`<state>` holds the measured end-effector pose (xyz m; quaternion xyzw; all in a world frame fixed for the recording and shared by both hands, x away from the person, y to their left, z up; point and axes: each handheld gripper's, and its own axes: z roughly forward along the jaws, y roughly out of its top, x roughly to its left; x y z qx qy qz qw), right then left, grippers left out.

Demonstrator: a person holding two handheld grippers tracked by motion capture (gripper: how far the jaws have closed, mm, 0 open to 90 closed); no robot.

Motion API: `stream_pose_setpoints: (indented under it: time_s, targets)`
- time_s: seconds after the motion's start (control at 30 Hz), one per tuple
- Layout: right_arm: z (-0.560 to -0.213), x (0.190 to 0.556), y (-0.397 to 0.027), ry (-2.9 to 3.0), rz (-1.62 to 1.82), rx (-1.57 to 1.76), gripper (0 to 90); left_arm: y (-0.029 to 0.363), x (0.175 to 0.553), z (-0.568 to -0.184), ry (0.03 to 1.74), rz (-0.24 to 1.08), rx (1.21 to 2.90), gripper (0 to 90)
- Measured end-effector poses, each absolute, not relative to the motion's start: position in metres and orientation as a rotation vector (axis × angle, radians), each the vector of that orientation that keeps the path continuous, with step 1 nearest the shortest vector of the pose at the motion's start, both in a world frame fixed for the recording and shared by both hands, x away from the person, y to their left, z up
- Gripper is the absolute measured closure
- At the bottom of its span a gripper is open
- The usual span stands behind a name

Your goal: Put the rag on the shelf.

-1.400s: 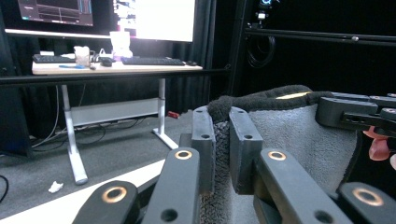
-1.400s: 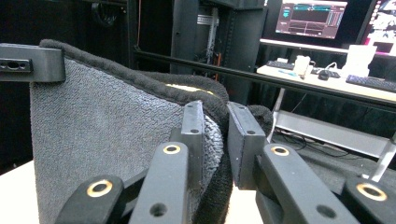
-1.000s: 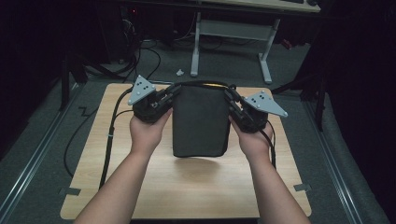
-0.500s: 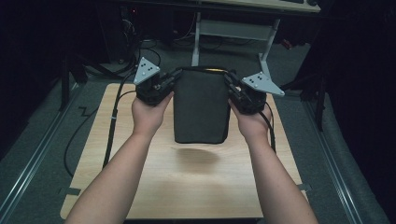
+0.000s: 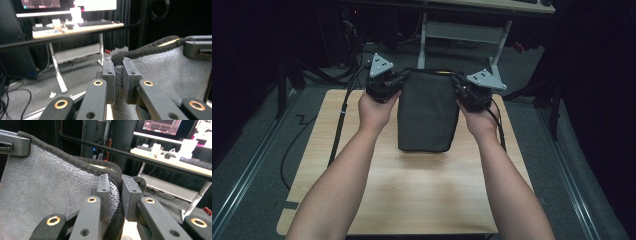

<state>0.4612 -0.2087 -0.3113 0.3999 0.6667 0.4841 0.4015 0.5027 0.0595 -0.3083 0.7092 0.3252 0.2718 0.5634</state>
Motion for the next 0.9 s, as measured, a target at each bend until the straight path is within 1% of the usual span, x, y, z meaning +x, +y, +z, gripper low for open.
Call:
stream_pose_setpoints:
  time_s: [0.17,0.6,0.9]
  targets:
    - [-0.325,0.472,-0.209,1.753,1.182,1.015,78.6,0.06,0.515,-0.327,0.803,0.6,1.708,82.0]
    - [-0.351,0.489,-0.214,1.838,1.133,1.044,78.6,0.058,0.53,-0.364,0.859,0.519,1.781,81.9]
    - [-0.372,0.499,-0.222,1.916,1.134,1.098,78.7,0.062,0.541,-0.393,0.897,0.406,1.806,82.0]
